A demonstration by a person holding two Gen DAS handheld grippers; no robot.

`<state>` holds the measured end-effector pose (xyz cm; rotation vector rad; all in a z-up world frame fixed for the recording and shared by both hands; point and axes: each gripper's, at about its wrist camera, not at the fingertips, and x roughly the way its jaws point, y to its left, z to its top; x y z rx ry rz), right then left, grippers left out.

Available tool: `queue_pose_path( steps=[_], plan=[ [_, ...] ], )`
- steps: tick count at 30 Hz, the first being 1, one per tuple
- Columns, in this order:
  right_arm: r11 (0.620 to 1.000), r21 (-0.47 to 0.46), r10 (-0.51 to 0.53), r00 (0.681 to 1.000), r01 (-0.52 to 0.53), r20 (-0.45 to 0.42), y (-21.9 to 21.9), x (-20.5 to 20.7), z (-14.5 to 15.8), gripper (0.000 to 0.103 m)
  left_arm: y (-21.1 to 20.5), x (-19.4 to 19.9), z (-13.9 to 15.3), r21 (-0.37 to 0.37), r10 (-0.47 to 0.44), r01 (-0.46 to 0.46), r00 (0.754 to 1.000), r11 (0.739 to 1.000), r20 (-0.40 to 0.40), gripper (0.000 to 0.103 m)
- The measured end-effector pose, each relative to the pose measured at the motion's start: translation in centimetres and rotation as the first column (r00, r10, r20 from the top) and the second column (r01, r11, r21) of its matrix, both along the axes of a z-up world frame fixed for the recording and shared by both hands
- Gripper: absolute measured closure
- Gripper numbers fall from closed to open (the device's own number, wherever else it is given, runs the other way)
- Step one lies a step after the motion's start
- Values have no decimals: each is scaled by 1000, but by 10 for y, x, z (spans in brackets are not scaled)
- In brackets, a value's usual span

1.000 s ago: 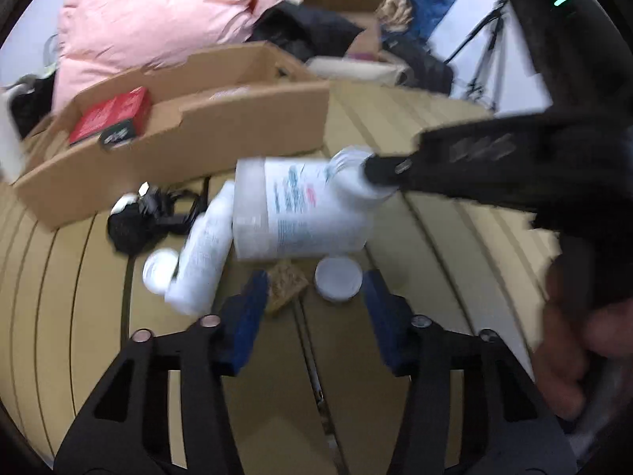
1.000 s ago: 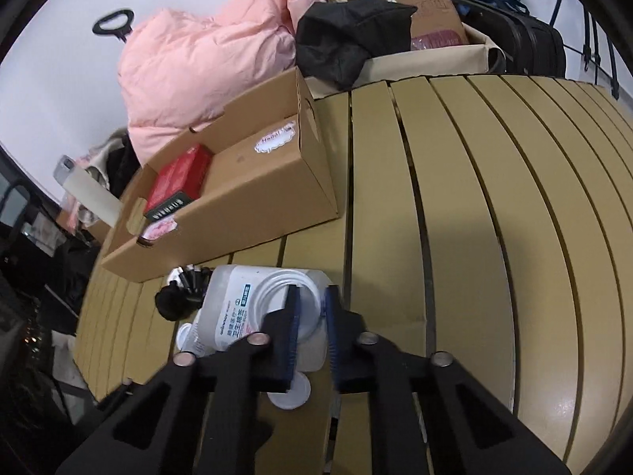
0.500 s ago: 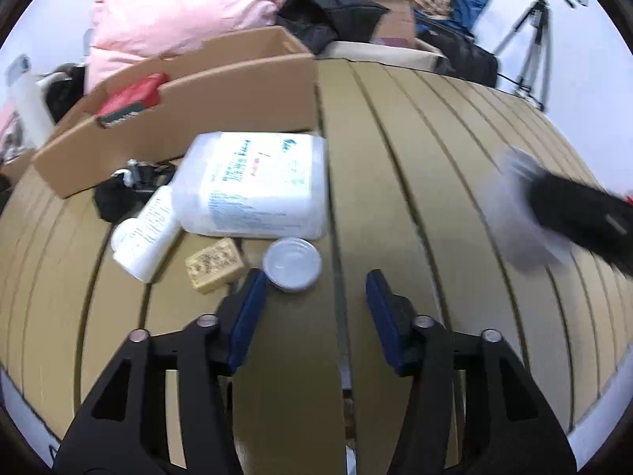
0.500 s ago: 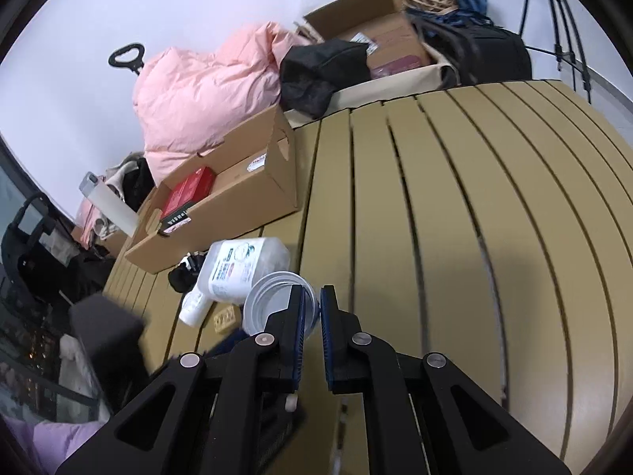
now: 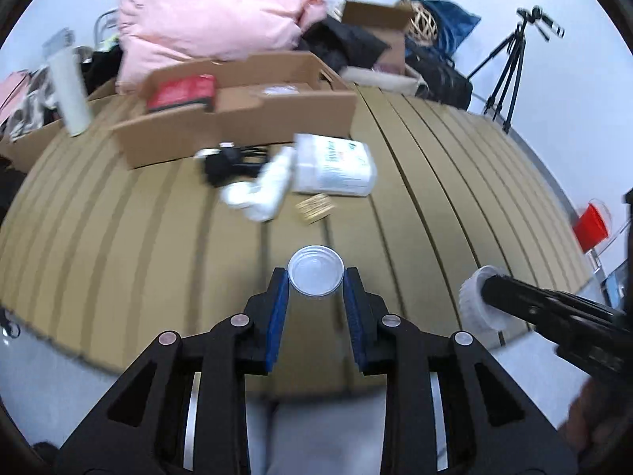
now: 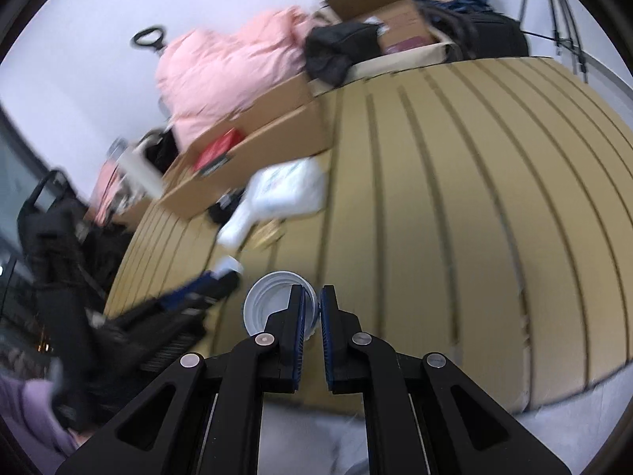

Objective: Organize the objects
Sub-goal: 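Carry the white lid into the tray and open the right gripper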

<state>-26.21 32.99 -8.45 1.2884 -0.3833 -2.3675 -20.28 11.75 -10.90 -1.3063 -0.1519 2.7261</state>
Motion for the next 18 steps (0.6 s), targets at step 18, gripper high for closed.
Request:
queue_pose_path(
  steps=[18],
  plan=[
    [992,91,103,988,-93,-116,-90,-150,86,94,-93,-174,65,171,-35,54,994,984,-108,78]
  ],
)
